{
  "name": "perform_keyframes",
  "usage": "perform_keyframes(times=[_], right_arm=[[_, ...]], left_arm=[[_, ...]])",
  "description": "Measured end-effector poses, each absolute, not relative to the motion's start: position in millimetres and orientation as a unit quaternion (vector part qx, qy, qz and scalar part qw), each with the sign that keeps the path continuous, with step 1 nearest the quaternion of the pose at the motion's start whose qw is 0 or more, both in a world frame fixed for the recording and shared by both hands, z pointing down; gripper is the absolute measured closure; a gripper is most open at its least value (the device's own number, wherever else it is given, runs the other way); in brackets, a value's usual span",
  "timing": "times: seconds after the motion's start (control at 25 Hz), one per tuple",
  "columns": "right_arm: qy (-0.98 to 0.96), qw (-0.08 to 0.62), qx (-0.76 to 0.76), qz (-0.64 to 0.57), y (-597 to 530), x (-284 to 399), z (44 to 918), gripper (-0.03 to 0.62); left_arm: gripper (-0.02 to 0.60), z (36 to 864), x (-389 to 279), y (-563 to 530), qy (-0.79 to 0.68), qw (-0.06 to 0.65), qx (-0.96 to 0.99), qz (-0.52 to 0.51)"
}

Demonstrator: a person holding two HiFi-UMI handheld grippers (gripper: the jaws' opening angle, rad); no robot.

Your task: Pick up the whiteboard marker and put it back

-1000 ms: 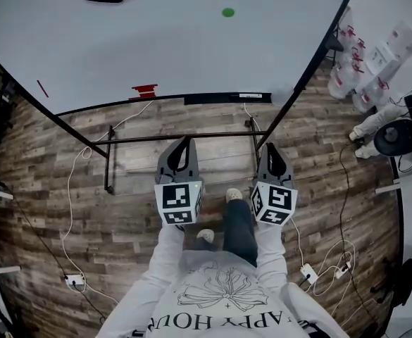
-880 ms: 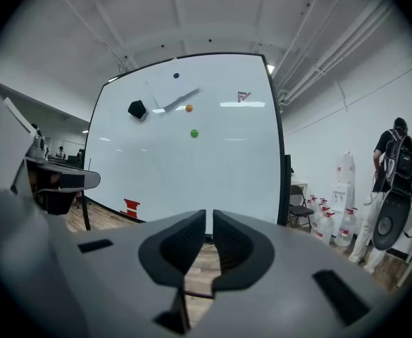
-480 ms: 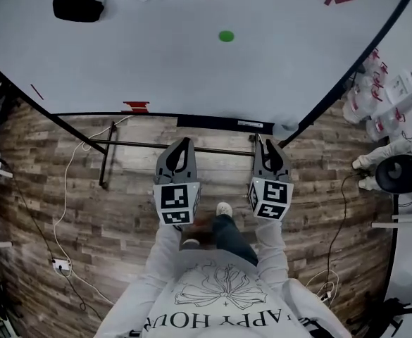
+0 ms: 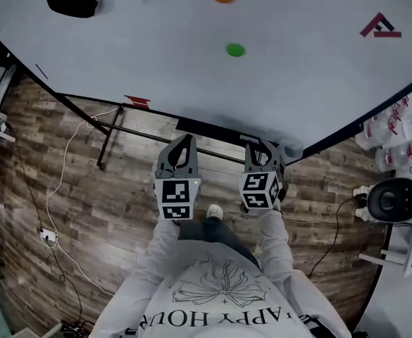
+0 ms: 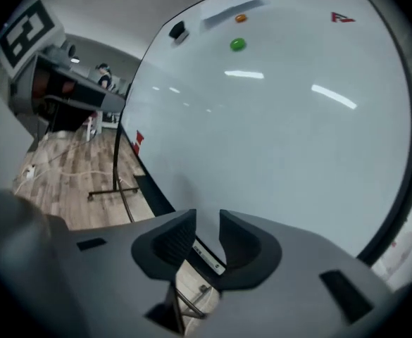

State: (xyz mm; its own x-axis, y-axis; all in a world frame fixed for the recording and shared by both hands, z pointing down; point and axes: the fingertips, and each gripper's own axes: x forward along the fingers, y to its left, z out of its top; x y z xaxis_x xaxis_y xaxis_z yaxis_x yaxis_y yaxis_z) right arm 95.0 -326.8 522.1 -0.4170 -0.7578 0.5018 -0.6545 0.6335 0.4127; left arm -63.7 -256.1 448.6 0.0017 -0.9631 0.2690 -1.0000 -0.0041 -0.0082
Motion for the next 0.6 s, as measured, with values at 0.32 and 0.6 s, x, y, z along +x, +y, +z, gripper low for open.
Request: perform_keyframes(times=[0.32, 0.6], right_arm=[[-0.81, 0.461, 0.326, -0.161, -345.4, 73.6, 571.2, 0.488], [-0.795, 0.513, 0.277, -0.167, -356.5, 61.7, 603.9, 0.477]], left_arm=[[0.574, 469.3, -75.5, -264.2, -0.713, 0.112, 0.682, 0.114], [0.574, 482.7, -86.6, -274.2, -0.711, 0.126, 0.681, 0.123]])
